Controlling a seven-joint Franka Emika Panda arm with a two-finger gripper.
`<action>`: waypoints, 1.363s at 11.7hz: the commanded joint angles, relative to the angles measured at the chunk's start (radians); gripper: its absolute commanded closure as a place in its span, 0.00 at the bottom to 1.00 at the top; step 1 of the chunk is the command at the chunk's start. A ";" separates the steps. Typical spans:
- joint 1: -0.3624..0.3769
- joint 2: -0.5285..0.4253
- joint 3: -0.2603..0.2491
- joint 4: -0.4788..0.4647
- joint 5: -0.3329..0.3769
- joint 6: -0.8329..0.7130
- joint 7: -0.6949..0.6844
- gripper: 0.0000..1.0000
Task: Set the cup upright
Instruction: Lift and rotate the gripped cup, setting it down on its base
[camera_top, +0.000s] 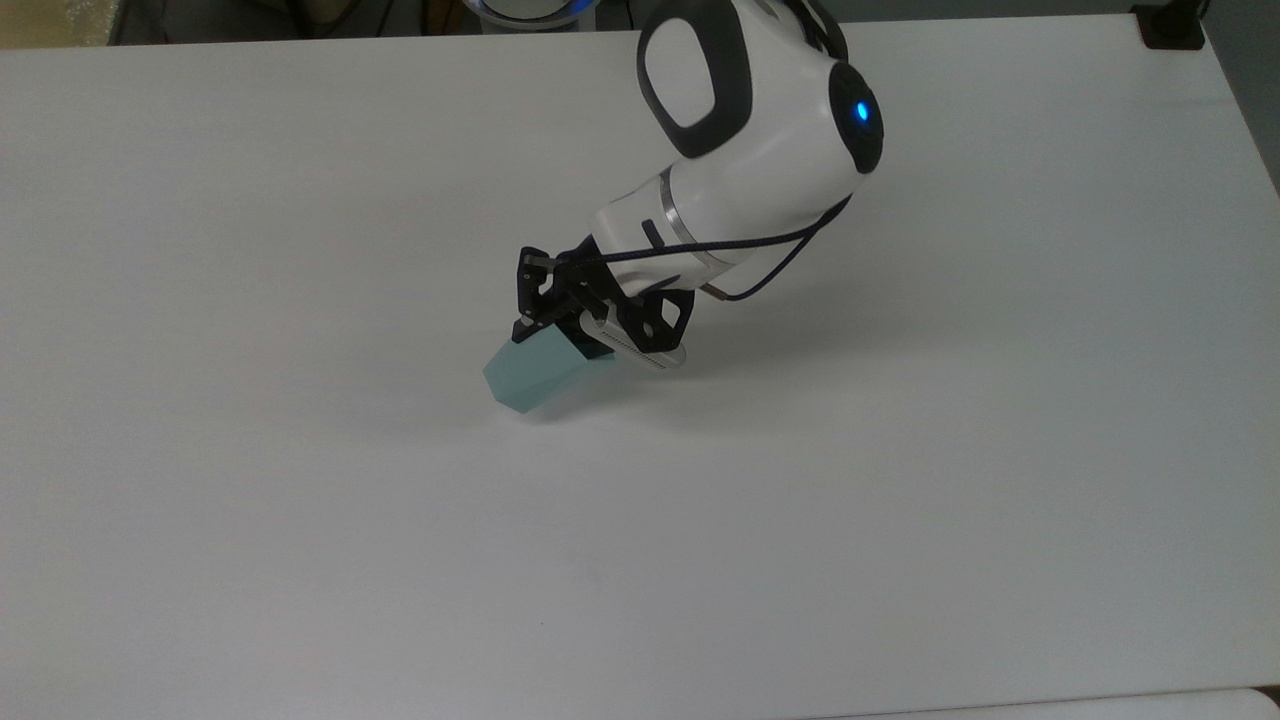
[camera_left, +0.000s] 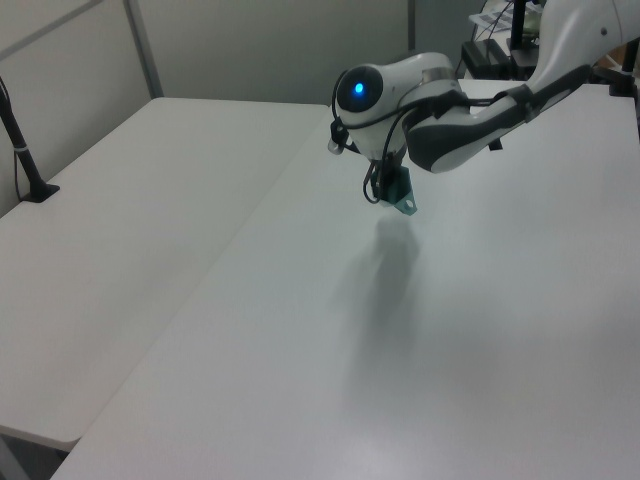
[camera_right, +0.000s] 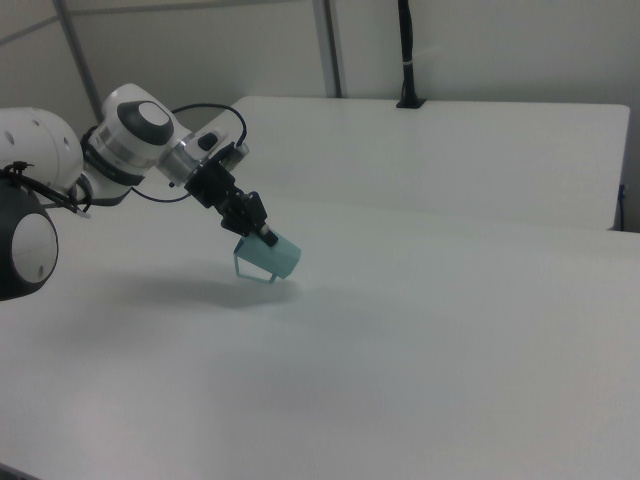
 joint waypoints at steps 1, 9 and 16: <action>-0.011 -0.061 -0.007 -0.027 0.088 0.011 -0.065 1.00; -0.184 -0.405 -0.006 -0.306 0.605 0.069 -0.349 1.00; -0.236 -0.420 0.002 -0.546 0.790 0.357 -0.320 1.00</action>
